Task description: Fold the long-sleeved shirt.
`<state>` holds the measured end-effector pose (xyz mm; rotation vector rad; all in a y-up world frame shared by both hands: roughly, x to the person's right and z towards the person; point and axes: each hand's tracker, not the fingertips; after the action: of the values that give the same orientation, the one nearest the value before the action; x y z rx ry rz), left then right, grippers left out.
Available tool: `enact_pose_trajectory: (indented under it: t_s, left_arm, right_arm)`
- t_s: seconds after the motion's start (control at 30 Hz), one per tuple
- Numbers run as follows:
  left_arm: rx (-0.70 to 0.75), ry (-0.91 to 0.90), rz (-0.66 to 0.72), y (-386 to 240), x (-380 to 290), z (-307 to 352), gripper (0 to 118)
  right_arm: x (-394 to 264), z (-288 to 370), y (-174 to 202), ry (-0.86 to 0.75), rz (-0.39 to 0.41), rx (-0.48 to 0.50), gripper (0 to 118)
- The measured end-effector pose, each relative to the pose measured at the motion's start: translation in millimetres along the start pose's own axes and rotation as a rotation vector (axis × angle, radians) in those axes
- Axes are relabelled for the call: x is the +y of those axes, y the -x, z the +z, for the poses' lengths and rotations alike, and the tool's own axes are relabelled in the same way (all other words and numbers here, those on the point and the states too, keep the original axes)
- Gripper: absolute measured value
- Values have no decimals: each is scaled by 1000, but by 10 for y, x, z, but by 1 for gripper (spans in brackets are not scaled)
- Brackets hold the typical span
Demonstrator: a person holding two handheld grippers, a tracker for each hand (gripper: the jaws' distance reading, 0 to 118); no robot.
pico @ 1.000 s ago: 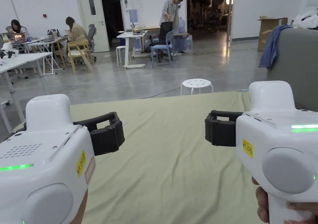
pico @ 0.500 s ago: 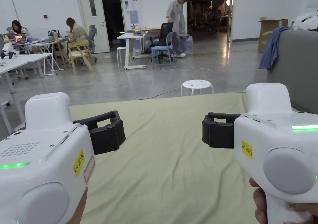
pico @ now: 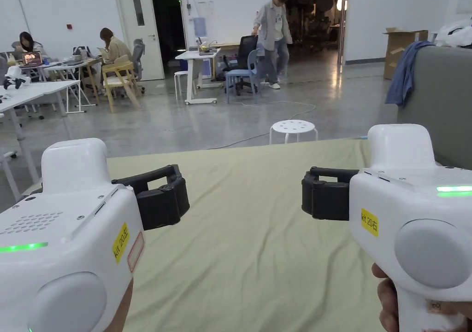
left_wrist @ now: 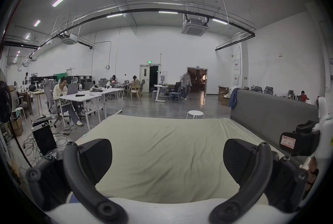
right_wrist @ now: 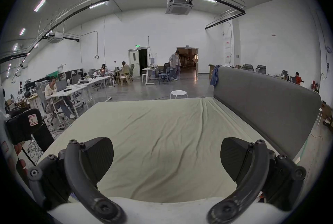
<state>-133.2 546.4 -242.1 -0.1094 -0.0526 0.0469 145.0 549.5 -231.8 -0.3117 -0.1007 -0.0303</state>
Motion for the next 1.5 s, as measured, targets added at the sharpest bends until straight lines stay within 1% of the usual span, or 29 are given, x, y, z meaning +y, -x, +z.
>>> enact_pose_trajectory:
  t_s: [0.47,0.63,0.8,0.97,1.1,1.5]
  left_arm:
    - [-4,8,18,46,-6,-17,118]
    - [-4,3,11,45,0,-13,118]
    - [-7,12,15,58,-36,-30,118]
    - [-10,21,23,74,-65,-39,118]
    - [-12,25,27,76,-64,-41,118]
    - [-19,23,30,75,-56,-41,118]
  right_arm:
    - [0,6,33,-5,7,-9,117]
    - [2,5,48,-6,5,1,117]
    - [-11,20,81,-22,9,-14,117]
    - [2,21,80,-15,3,9,117]
    - [-3,7,76,-13,2,-6,117]
    - [-4,-13,54,-1,-14,2,117]
